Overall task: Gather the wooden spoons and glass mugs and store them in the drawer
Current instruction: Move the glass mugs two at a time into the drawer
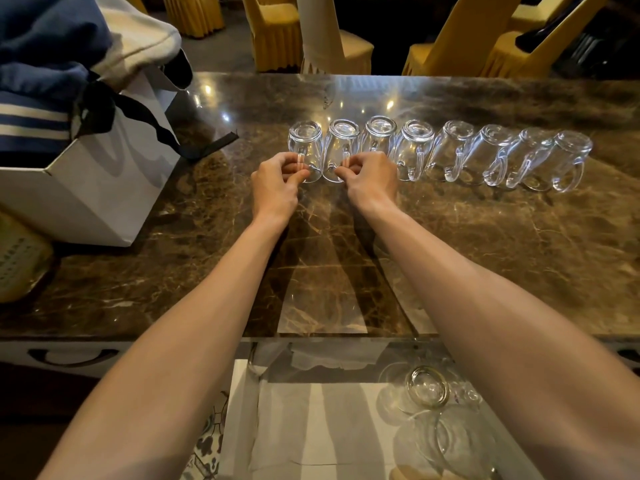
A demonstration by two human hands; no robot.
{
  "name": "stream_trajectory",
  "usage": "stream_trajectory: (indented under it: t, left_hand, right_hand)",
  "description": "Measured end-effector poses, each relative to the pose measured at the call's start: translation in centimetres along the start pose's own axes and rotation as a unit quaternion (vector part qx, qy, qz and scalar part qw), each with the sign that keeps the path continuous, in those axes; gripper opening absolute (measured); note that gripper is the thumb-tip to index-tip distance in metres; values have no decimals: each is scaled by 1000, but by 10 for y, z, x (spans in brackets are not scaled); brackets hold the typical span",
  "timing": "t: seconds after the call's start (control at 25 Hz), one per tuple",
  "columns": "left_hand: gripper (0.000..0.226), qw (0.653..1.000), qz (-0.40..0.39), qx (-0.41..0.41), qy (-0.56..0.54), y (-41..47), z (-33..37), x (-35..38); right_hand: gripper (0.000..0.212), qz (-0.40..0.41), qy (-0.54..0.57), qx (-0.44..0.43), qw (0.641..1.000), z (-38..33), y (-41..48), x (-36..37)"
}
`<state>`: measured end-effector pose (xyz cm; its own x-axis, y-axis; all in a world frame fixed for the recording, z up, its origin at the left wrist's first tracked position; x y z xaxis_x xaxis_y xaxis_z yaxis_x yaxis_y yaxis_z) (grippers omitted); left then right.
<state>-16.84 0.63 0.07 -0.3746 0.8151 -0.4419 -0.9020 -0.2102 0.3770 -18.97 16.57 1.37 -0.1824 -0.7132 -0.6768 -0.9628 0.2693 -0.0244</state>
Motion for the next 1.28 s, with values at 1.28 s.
stream_trajectory:
  t: [1.28]
  left_hand:
    - [34,995,1,81,-64,-98,88,-70]
  right_hand:
    - [12,-6,80,-128,989,8,-112,-85]
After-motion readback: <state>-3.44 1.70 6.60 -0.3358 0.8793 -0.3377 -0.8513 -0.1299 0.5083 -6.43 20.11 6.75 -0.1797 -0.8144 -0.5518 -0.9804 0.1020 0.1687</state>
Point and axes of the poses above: each hand's wrist, its own y-axis towards the middle knuckle, its own x-axis out of the palm, z = x × y, the point moved 6 cm from there along y, towards the middle knuckle, and after that the axes turned 11 degrees about x, right-handed, at the moved point
